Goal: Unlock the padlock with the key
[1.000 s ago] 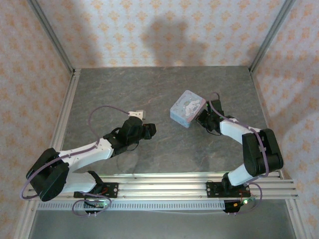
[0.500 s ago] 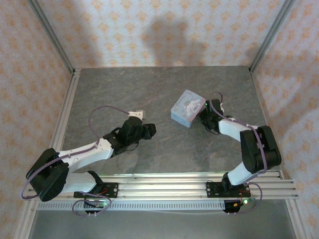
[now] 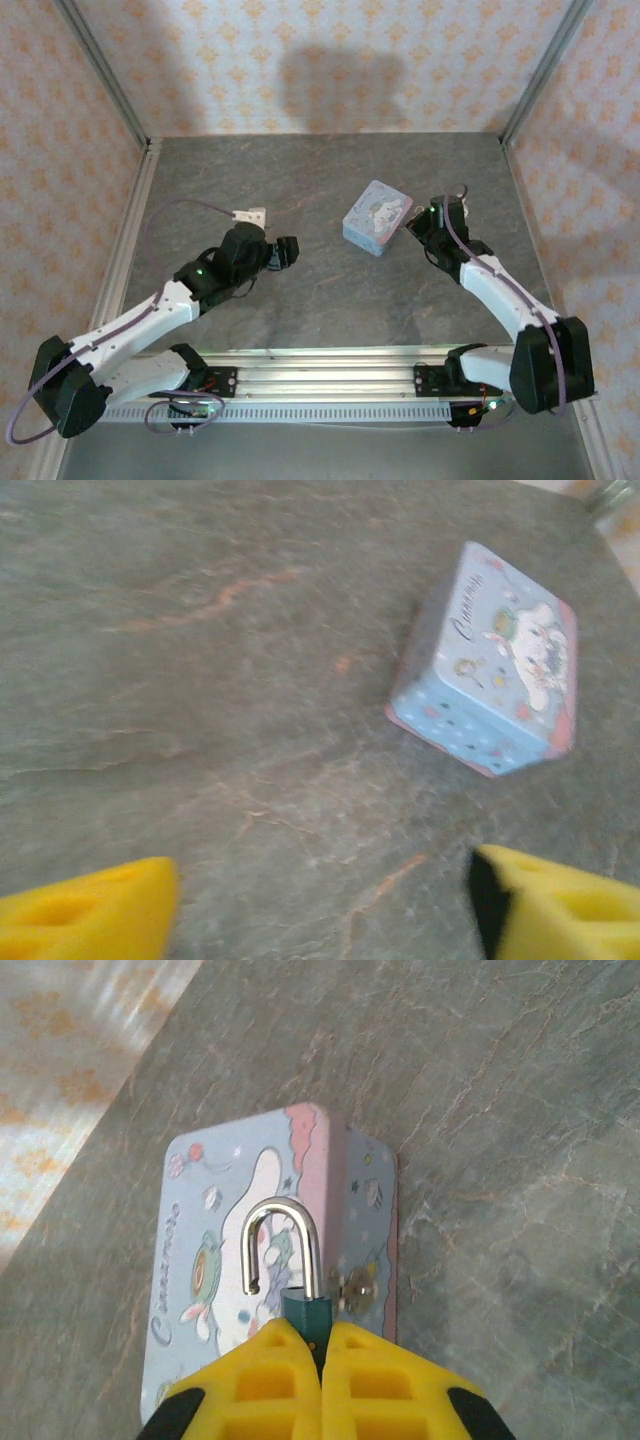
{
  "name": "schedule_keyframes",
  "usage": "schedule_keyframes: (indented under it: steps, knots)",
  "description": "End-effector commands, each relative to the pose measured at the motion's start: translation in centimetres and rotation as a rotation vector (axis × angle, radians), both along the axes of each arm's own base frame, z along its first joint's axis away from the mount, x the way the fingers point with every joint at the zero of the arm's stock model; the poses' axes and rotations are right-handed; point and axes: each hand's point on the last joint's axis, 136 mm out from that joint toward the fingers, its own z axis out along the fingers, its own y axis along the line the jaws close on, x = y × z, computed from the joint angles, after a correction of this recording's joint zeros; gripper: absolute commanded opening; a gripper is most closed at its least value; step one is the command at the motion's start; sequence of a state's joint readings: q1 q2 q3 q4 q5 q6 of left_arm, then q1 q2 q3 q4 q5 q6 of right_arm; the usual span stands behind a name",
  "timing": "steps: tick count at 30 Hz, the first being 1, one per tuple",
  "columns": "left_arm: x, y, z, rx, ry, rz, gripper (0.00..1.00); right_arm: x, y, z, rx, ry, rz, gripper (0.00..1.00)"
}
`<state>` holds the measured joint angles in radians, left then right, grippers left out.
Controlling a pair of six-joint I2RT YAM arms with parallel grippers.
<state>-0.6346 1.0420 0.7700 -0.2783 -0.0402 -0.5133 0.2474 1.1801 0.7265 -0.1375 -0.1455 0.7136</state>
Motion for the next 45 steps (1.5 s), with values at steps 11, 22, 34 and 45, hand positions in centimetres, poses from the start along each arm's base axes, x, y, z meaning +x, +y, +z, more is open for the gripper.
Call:
schedule_keyframes:
  steps: [11,22,34,45]
  knots:
    - [-2.3,6.6,2.5,0.233,0.084,0.095,1.0,-3.9,20.4,-0.3,-0.018,0.102,0.584,0.0]
    - [-3.6,7.0,2.1,0.193,0.106,0.107,1.0,-0.3,30.5,-7.3,-0.035,0.23,0.712,0.0]
    - [-3.9,7.3,1.4,0.217,0.124,0.1,1.0,2.2,29.1,-6.3,-0.238,0.228,0.692,0.47]
    - [-2.6,9.3,4.2,0.336,0.071,0.102,1.0,1.8,19.1,9.7,-0.485,-0.096,0.542,0.83]
